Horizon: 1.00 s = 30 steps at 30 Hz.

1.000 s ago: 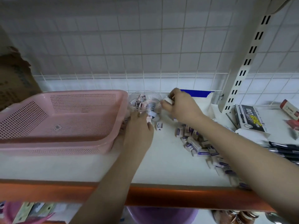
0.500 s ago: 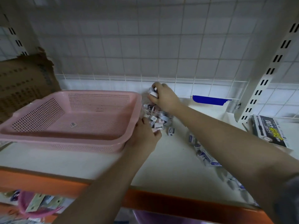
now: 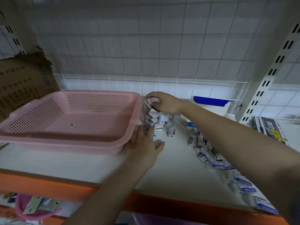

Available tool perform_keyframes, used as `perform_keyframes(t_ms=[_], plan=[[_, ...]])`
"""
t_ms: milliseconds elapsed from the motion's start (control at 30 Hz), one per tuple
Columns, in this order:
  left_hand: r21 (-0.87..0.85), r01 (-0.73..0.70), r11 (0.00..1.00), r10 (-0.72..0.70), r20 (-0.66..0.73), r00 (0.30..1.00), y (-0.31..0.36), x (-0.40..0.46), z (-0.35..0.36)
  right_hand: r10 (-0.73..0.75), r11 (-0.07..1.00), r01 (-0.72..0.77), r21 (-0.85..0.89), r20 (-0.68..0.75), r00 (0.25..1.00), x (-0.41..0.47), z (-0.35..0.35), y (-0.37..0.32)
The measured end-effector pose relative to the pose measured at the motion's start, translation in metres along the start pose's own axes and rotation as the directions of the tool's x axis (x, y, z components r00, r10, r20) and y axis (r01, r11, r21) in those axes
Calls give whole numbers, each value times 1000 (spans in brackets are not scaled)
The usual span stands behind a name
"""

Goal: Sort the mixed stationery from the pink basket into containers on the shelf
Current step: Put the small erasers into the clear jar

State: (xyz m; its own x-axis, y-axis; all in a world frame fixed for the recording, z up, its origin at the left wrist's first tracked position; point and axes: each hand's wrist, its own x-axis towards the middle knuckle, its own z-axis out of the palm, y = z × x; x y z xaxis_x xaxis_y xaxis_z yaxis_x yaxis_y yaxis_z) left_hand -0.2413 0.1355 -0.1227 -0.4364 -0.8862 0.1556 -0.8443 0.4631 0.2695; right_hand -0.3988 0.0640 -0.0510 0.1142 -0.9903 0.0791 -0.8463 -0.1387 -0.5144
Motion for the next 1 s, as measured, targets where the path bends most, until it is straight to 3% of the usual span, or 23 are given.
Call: perform_keyframes(t_ms=[133, 267, 333, 500, 700, 900, 1000], plan=[[65, 27, 998, -29, 32, 999, 2, 5, 0, 118, 966, -119, -231, -20, 993, 5, 2, 1], [193, -15, 981, 16, 0, 1000, 9, -3, -1, 273, 826, -308, -472, -145, 951, 10, 4, -5], [179, -43, 983, 48, -25, 999, 10, -9, -1, 273, 840, -312, -445, -151, 950, 13, 6, -8], [131, -144, 981, 144, 7, 990, 8, -14, -11, 112, 976, -143, -165, -181, 977, 13, 5, -13], [-136, -94, 986, 104, 68, 992, -7, -17, -14, -10, 980, -36, -198, -225, 974, 1, 0, -9], [-102, -119, 988, 127, 82, 988, -14, -17, -16, 23, 969, -98, -225, -316, 948, -24, -4, 3], [-83, -118, 990, 125, 87, 988, -16, -20, -16, -46, 976, -50, -213, -421, 906, -48, -2, 5]])
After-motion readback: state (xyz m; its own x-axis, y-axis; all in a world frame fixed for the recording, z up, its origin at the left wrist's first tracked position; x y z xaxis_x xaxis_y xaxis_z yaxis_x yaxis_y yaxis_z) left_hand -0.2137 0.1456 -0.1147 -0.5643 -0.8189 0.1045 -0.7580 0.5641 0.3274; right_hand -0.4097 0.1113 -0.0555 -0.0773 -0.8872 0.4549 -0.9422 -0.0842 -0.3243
